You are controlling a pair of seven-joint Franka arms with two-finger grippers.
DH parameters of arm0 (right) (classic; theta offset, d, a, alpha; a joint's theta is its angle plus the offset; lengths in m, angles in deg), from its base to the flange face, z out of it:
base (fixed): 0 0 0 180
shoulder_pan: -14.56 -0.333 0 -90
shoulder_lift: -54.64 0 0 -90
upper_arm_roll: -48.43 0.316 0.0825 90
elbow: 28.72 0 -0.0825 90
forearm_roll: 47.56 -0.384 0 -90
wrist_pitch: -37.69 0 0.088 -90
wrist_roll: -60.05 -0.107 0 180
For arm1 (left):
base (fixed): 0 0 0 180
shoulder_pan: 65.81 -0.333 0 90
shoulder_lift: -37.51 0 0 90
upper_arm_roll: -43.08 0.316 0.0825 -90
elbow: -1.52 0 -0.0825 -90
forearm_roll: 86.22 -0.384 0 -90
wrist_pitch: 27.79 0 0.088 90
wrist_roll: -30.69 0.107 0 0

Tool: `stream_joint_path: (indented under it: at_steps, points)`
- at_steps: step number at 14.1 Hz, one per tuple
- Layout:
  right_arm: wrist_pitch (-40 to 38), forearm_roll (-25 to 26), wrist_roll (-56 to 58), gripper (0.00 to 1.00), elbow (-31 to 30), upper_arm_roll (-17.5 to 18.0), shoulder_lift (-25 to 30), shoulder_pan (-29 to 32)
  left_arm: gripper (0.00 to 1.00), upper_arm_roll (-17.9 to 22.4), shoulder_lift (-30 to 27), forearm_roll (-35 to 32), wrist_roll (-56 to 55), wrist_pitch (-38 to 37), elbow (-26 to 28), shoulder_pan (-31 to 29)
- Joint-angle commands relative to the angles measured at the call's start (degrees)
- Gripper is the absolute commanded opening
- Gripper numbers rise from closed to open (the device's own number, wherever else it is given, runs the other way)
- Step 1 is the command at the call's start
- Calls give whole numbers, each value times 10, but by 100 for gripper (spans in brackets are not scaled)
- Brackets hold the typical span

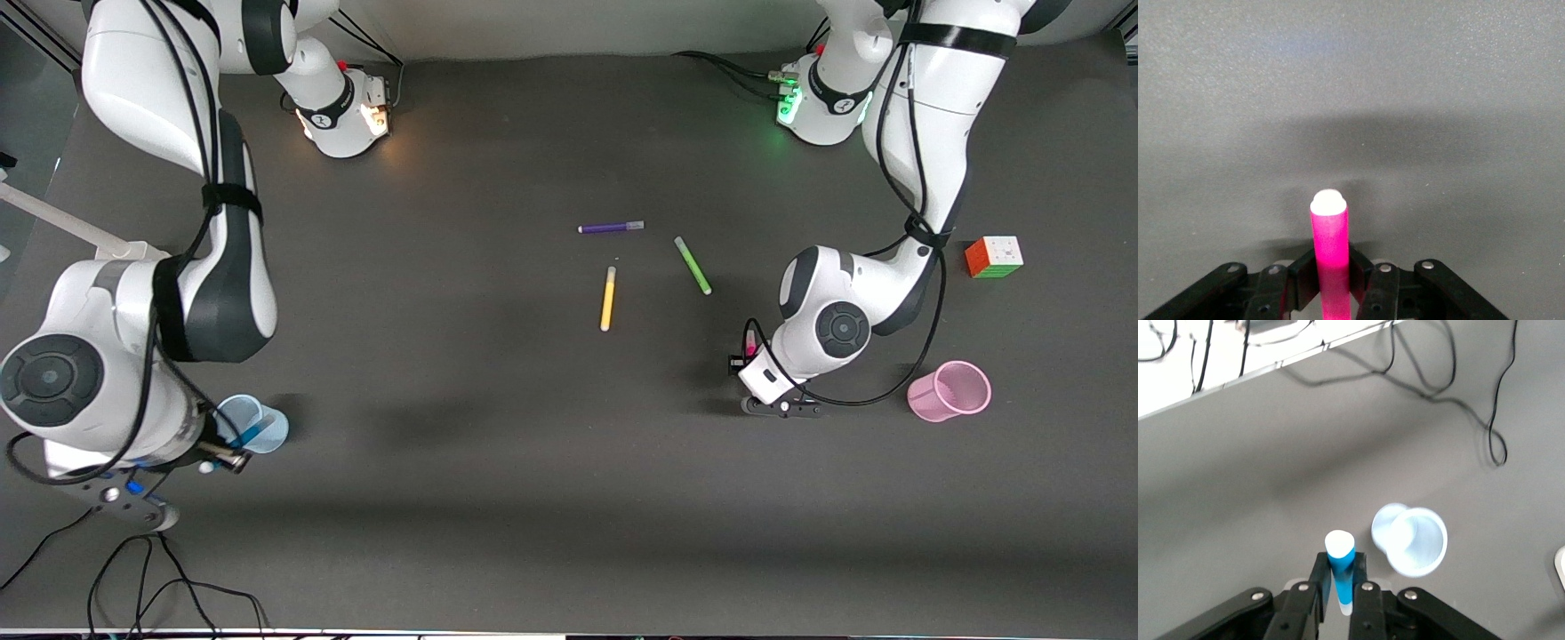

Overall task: Place pink and blue markers in matching cups
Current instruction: 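Carry the blue marker into the blue cup with the right gripper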

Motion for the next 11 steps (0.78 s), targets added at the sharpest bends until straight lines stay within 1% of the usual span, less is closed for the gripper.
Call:
stream_joint_path:
  at_steps: [1, 2, 3, 4, 5, 6, 7, 8, 9, 11]
  points:
    - [133, 24, -14, 0, -165, -12, 74, -19, 36, 4, -14, -4, -1, 3, 14, 3]
    - [166, 39, -14, 0, -200, -12, 86, -19, 42, 4, -14, -4, -1, 3, 14, 3]
    - [183, 57, -16, 0, -216, -12, 90, -19, 42, 4, -14, -4, -1, 3, 14, 3]
    - [197, 65, -16, 0, -229, -13, 91, -18, 42, 4, -14, -4, -1, 3, 14, 3]
    - [220, 67, -15, 0, -248, -24, 93, -20, 42, 4, -14, -4, -1, 3, 14, 3]
    - [246, 67, -15, 0, -273, -36, 96, -28, 36, 4, -14, -4, 0, 3, 14, 3]
    - [257, 74, -14, 0, -293, -45, 96, -38, 26, 4, -14, -4, 0, 4, 14, 4]
    - [265, 89, -16, 0, -309, -57, 96, -51, 12, 4, -14, -4, 0, 4, 14, 5]
    - [273, 92, -16, 0, -322, -63, 96, -57, 0, 4, -14, -4, 0, 5, 14, 5]
    - [286, 95, -16, 0, -344, -64, 96, -61, 0, 4, -15, -4, 0, 5, 14, 5]
